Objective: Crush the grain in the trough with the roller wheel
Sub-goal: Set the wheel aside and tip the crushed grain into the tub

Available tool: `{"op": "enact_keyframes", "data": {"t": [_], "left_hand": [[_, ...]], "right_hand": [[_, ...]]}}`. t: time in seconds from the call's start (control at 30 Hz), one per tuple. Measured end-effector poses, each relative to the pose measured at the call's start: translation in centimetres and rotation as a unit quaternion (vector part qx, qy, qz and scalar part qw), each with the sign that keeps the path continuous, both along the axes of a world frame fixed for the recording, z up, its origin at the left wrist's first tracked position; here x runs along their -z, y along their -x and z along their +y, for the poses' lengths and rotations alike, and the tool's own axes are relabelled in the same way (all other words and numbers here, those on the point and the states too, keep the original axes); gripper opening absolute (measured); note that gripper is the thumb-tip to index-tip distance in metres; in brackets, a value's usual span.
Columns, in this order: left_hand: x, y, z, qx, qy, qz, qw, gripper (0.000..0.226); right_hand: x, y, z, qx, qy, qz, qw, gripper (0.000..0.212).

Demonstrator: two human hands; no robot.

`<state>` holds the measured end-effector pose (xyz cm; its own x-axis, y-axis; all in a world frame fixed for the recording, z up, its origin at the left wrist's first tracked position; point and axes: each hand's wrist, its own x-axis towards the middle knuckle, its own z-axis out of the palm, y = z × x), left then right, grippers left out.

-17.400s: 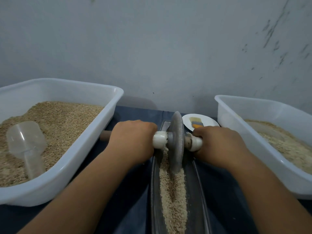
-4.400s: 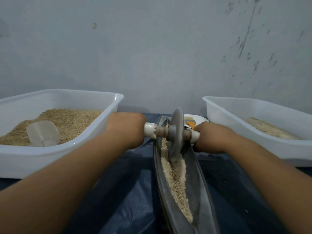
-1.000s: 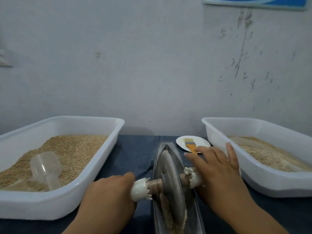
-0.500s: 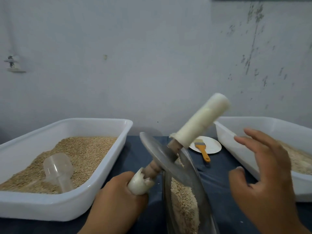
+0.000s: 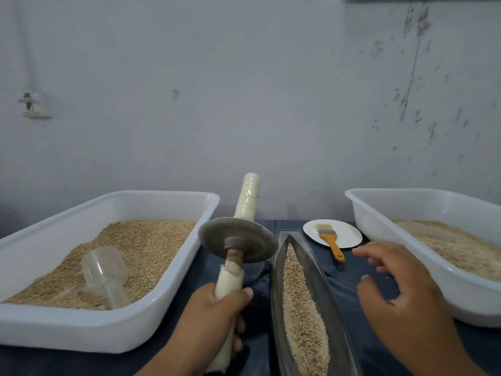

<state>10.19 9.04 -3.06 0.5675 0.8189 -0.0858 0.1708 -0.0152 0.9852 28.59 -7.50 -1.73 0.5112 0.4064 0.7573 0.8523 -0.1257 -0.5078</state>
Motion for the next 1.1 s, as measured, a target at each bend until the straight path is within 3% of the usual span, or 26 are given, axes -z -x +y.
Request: {"op": "enact_keyframes", "data": {"t": [0.07,0.27,0.37,0.47,0.53,0.6,1.1], "left_hand": [[0.2,-0.1,0.3,-0.004,-0.006,0.004,1.000,0.030],[0.7,-0.3,0.5,-0.017,-0.009,0.025,1.000,0.030],[0.7,-0.4,0.4,-0.036,-0.010,0.030,0.999,0.029],[0.7,-0.4,0.3,-0.046,-0.015,0.039,0.998,0.027],[0.7,-0.4,0.3,-0.055,-0.020,0.045,0.997,0.025],[0.7,-0.4,0.2,-0.067,-0.021,0.051,0.996,0.024],[1.3,-1.1,1.0,-0.115,-0.082,0.109,0.984,0.024]], "right_hand": [[0.1,-0.1,0.2,0.000,0.042,0.053,0.998,0.042],[1.1,-0.3,1.0,0.020,0.202,0.167,0.965,0.010],[2.0,-0.5,1.6,0.006,0.288,0.219,0.932,0.022],[2.2,-0.5,2.0,-0.089,0.294,0.325,0.895,0.031],[1.9,-0.4,2.1,-0.147,0.295,0.373,0.867,0.023],[1.6,-0.1,2.0,-0.169,0.298,0.375,0.861,0.011],[1.5,-1.3,0.9,-0.140,0.284,0.370,0.874,0.019]]}}
